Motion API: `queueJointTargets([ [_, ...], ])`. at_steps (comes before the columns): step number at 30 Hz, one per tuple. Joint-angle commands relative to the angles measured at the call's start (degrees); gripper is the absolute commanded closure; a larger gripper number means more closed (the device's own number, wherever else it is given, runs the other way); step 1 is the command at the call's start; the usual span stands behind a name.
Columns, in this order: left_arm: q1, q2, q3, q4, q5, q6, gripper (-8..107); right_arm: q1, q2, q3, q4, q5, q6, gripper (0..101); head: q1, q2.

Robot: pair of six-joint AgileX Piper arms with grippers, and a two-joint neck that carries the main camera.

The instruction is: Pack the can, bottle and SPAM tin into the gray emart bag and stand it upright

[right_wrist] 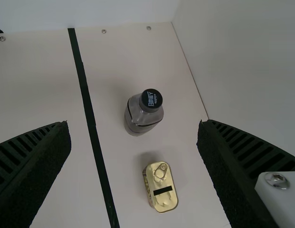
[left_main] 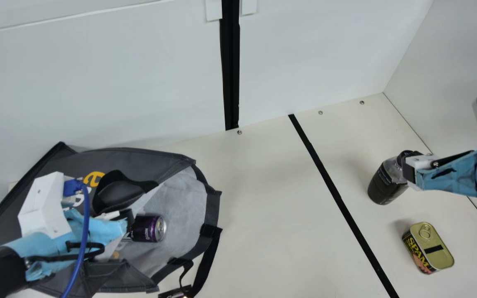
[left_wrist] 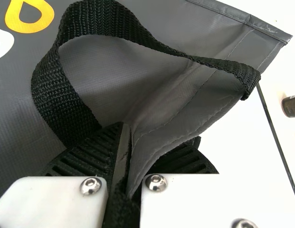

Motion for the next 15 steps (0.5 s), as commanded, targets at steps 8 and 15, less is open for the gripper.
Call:
queueJointTargets([
  [8,0.0,0.0,0.0,0.0,0.0,0.0,107,-1.6,3.1,-1.3,1.3,0.0,-1.7,6,-1.3,0.0],
  [15,0.0,0.0,0.0,0.0,0.0,0.0,107,-3.3,6.0,-2.5,2.4,0.0,-3.8,6,-1.3,0.0],
])
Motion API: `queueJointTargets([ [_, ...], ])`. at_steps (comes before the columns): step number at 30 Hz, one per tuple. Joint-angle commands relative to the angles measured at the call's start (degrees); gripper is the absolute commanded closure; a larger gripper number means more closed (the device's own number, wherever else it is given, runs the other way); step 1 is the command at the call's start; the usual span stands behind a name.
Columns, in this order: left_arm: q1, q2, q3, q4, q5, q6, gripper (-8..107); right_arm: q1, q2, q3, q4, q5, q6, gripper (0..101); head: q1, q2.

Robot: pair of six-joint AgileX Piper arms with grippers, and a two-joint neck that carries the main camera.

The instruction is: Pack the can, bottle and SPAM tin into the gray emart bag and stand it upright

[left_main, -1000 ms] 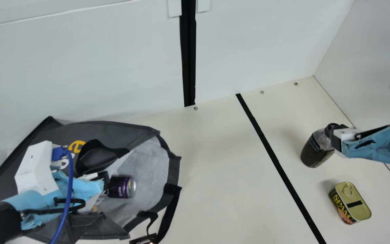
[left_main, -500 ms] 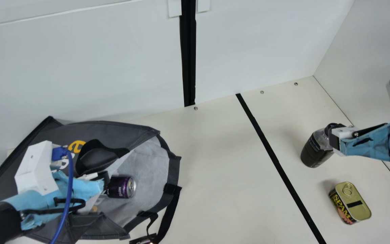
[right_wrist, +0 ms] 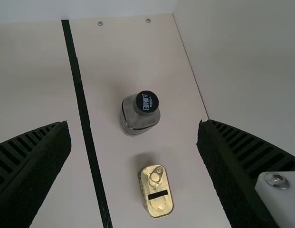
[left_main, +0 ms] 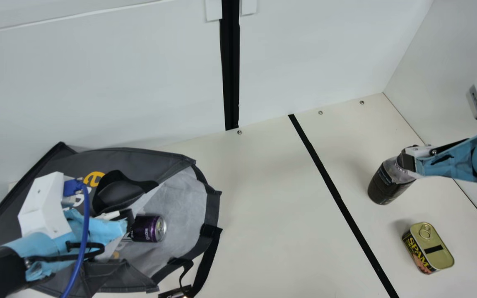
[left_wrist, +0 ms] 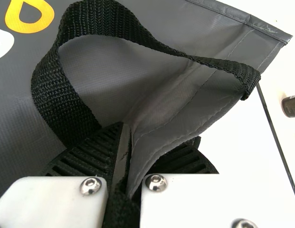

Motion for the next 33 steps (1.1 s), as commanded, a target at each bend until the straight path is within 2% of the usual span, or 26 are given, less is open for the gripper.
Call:
queueJointTargets([
  [1,0.0,0.0,0.0,0.0,0.0,0.0,107,-0.3,0.7,-0.2,0.3,0.0,-0.4,6,-1.3,0.0],
  [33,0.0,0.0,0.0,0.0,0.0,0.0,107,-4.9,13.7,-0.8,2.1,0.0,-6.2,6,-1.3,0.0],
])
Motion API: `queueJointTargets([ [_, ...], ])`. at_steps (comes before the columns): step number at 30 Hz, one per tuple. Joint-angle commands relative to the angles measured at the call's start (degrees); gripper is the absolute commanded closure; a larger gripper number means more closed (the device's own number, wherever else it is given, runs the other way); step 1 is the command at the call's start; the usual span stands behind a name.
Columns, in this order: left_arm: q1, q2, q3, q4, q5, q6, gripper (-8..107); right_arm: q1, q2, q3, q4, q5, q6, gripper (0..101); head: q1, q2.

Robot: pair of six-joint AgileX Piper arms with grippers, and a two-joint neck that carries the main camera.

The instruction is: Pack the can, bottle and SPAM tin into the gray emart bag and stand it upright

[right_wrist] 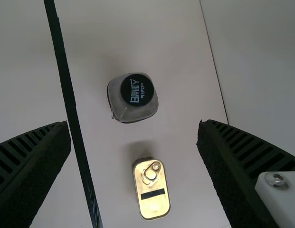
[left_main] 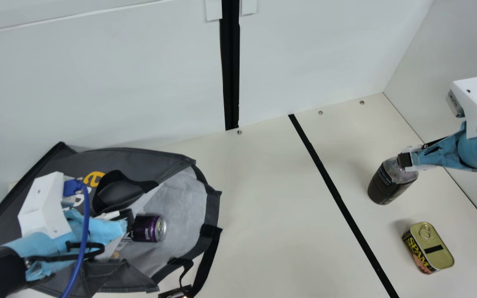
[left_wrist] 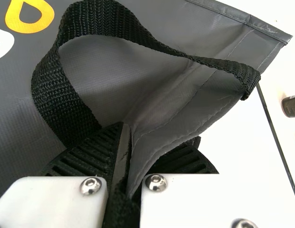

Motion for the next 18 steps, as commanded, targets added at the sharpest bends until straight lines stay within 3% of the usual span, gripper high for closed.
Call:
queueJointTargets([
  [1,0.0,0.0,0.0,0.0,0.0,0.0,107,-0.1,0.8,-0.2,-0.1,0.1,-0.2,6,-1.3,0.0],
  [18,0.0,0.0,0.0,0.0,0.0,0.0,107,0.1,8.2,-1.8,0.3,-0.3,-0.4,6,-1.3,0.0],
])
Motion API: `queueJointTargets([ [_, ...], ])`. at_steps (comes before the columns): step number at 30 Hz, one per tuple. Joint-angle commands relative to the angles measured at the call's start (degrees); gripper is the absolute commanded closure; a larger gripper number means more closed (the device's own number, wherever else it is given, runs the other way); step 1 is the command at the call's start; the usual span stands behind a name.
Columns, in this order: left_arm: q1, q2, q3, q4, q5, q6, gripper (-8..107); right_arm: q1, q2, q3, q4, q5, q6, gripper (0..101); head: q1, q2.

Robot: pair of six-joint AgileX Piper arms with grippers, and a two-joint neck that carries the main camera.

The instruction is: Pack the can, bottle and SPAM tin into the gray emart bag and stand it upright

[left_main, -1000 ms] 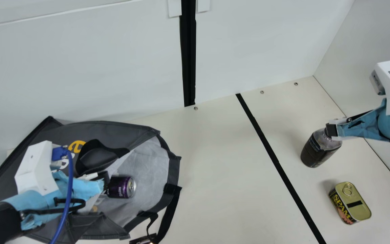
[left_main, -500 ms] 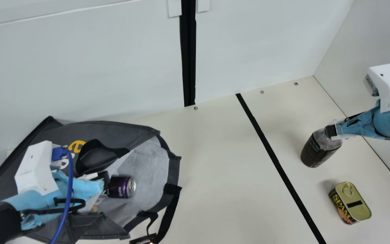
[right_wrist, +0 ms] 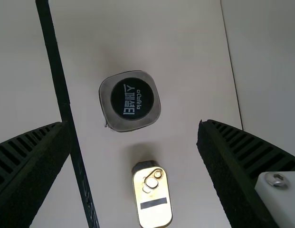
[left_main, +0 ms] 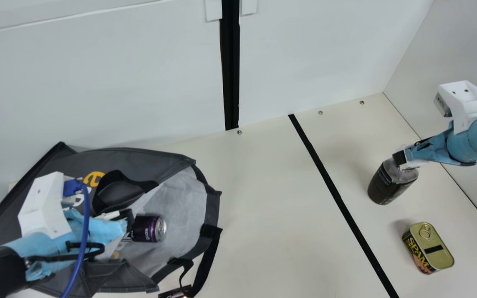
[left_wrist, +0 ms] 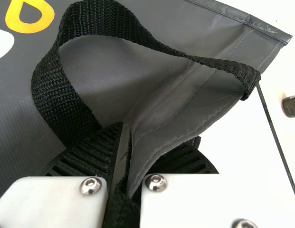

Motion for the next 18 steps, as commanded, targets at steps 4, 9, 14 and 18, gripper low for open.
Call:
queueJointTargets([
  [4,0.0,0.0,0.0,0.0,0.0,0.0,107,0.6,1.8,0.1,0.2,-0.6,0.3,6,-1.3,0.0],
  [9,0.0,0.0,0.0,0.0,0.0,0.0,107,1.0,3.6,-0.1,0.4,-1.0,0.2,6,-1.3,0.0],
  [14,0.0,0.0,0.0,0.0,0.0,0.0,107,1.3,5.2,-0.2,0.4,-1.4,0.1,6,-1.3,0.0],
  [18,0.0,0.0,0.0,0.0,0.0,0.0,107,1.6,6.4,-0.2,0.3,-1.7,0.0,6,-1.3,0.0],
])
